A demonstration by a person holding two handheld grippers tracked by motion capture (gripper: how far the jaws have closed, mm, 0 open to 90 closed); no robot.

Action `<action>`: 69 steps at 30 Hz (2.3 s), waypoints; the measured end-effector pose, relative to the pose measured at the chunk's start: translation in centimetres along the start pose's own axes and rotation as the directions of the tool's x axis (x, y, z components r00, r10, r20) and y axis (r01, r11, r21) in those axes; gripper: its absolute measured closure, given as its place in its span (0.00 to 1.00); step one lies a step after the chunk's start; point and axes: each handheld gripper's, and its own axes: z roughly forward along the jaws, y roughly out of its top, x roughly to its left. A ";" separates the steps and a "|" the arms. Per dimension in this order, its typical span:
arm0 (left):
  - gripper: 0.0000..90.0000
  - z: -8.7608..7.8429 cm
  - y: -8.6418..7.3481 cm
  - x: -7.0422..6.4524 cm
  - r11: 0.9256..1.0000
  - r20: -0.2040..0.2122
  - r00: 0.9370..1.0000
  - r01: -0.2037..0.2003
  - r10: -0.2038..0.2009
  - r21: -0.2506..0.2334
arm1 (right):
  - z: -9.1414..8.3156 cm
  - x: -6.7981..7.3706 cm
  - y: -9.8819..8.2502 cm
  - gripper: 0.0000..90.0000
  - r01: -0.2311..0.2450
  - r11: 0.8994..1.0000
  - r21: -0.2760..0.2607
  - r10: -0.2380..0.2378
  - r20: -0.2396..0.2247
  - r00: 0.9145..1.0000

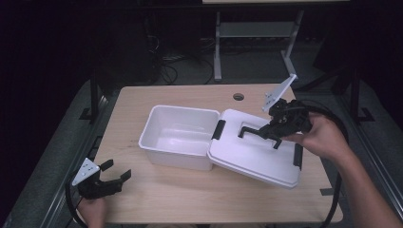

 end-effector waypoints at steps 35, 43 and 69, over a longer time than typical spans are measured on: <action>0.15 -0.2 0.0 0.2 1.000 -0.015 1.000 0.006 -0.006 -0.013 | 3.0 -0.1 -6.8 0.94 -0.059 0.998 0.012 0.060 -0.042 0.997; 0.15 -0.2 0.0 0.3 1.000 -0.017 1.000 0.003 -0.004 -0.012 | 4.8 0.0 -7.7 0.94 -0.071 0.997 0.021 0.072 -0.063 0.995; 0.15 -0.3 0.0 0.3 1.000 -0.021 1.000 0.014 -0.014 -0.018 | 10.1 -0.6 -10.2 0.94 -0.139 0.988 0.071 0.145 -0.092 0.985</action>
